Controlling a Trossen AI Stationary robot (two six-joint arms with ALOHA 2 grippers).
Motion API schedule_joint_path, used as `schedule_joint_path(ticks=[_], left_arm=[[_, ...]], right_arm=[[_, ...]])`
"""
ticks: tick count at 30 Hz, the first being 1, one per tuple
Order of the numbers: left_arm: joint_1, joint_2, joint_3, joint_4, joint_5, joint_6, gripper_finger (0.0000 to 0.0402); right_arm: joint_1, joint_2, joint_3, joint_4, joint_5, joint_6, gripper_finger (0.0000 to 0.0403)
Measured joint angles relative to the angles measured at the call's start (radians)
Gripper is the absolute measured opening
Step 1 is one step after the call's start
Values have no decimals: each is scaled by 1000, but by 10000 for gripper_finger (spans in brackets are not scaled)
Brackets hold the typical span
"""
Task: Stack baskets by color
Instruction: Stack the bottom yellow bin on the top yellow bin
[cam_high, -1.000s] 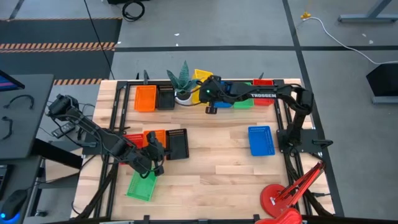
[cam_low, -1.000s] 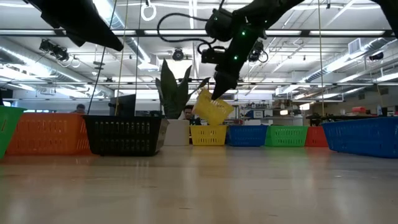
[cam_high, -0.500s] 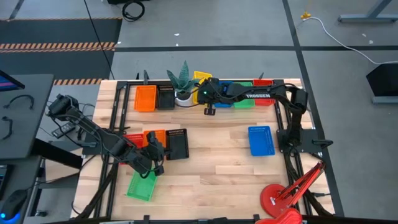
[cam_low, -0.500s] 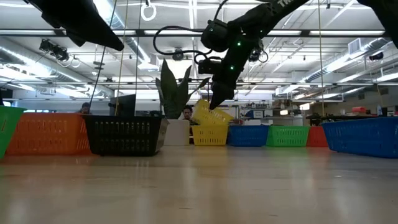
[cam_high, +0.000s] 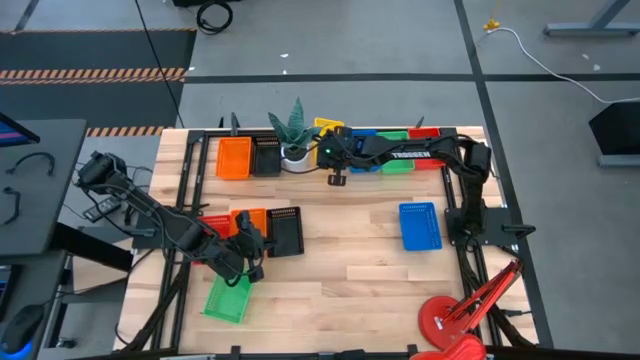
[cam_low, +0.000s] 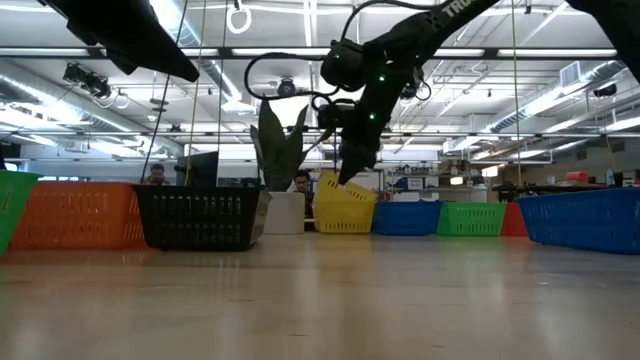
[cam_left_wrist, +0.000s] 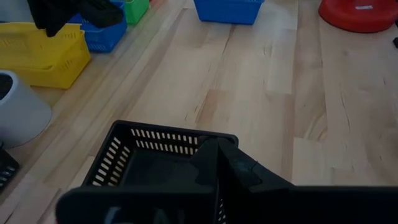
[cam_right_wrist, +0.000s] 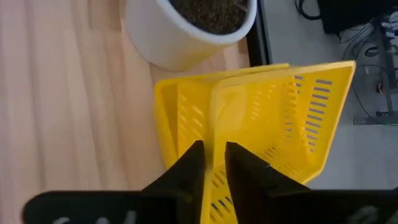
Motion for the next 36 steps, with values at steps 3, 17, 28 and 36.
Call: schedule_joint_path(ticks=[3, 17, 28, 36], left_arm=[[0, 0, 0, 0, 0, 0, 16], [0, 0, 0, 1, 0, -1, 13], [0, 0, 0, -6, 0, -4, 10], [0, 0, 0, -5, 0, -6, 19]], right_arm=[[4, 0, 0, -19, 0, 2, 105], [49, -39, 0, -21, -25, -9, 135], [-1, -34, 0, 131, -157, 94, 10], [-57, -27, 0, 128, -241, 202, 4]])
